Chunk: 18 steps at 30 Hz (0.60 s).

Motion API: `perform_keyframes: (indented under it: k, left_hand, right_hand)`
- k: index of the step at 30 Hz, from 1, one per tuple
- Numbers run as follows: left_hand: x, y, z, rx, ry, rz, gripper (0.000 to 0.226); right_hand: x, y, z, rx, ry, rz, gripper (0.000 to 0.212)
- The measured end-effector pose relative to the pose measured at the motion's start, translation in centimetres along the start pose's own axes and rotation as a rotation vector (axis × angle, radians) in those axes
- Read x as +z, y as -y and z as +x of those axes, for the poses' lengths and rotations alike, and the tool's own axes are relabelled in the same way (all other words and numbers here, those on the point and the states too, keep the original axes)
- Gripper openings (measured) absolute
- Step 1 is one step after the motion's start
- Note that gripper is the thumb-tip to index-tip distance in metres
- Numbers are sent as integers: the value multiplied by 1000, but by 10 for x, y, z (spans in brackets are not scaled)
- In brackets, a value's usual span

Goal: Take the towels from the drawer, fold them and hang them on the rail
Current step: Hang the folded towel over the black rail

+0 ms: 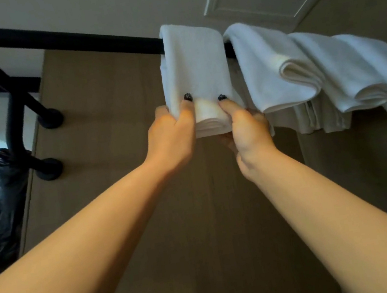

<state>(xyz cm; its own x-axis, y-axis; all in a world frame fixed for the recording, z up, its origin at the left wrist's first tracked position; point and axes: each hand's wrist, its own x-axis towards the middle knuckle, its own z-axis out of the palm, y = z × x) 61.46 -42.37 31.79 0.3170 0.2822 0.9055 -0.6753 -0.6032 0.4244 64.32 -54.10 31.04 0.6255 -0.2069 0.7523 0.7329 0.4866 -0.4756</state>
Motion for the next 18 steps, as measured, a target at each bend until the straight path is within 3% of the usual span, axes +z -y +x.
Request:
perform_keyframes:
  k: [3,9,18]
  left_hand:
    - [-4,5,-20,-26,21,14,56]
    - [-17,32,-62,-24,113,75,66]
    - [-62,93,-131,-109,241,281,63]
  right_hand:
    - [-14,-6,-16,87,23,-91,45]
    - [-49,-39,-57,109,73,-290,50]
    - [-84,-86,-123,109,514,-904,58]
